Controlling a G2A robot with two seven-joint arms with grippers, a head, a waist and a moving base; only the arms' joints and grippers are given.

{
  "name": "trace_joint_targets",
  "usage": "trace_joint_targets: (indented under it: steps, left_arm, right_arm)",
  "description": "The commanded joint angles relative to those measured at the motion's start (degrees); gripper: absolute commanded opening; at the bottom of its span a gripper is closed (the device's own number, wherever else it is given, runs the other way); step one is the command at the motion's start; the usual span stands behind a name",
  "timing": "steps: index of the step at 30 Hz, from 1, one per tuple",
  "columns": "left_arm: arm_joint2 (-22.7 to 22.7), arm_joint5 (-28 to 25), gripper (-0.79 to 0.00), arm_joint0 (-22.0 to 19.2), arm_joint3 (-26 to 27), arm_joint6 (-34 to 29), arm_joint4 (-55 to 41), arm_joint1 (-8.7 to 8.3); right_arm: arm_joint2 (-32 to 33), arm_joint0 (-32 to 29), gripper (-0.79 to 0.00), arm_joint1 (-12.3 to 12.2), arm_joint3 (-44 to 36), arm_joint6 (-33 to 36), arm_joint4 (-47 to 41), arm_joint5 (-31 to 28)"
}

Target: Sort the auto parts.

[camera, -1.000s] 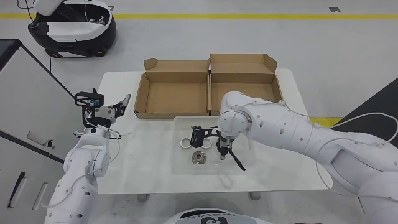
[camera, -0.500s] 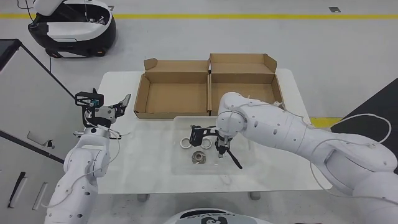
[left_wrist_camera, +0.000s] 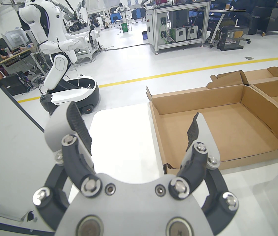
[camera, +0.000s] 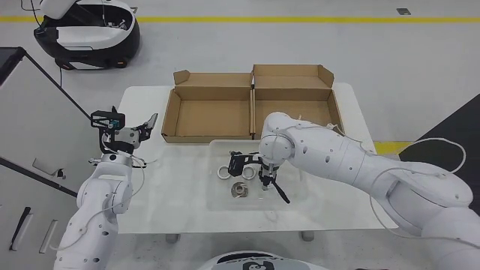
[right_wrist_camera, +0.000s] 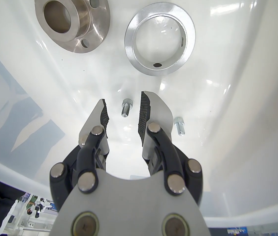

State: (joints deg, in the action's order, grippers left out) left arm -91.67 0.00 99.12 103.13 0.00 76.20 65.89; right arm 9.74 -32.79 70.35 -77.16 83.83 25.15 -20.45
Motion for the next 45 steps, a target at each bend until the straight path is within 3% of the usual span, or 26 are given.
trace_joint_targets:
  steps: [1,12,14,15,26,37,45]
  left_arm:
    - [0.0,0.0,0.0,0.0,0.0,0.0,0.0,0.0]
    - [0.0,0.0,0.0,0.0,0.0,0.0,0.0,0.0]
    - [0.0,0.0,0.0,0.0,0.0,0.0,0.0,0.0]
    - [0.0,0.0,0.0,0.0,0.0,0.0,0.0,0.0]
    - [0.0,0.0,0.0,0.0,0.0,0.0,0.0,0.0]
    - [0.0,0.0,0.0,0.0,0.0,0.0,0.0,0.0]
    - [0.0,0.0,0.0,0.0,0.0,0.0,0.0,0.0]
  right_arm:
    - [0.0,0.02,-0.511,0.07,0.22,-0.04,0.03,-0.03]
    - [0.36,-0.34,-0.566,0.16,0.55,0.36,0.33,0.36]
    - [0.5,-0.46,-0.656,0.12,0.55,0.36,0.52,0.37]
    - [0.6,-0.56,-0.785,0.1,0.52,0.37,0.6,0.37]
    - [3.14,0.44,-0.785,-1.0,-3.27,2.55,-1.65,2.55]
    - [3.29,7.78,-0.785,-7.35,-16.09,4.17,-18.5,4.16]
    - [5.35,11.48,-0.785,-13.49,-18.53,1.0,-24.8,0.99]
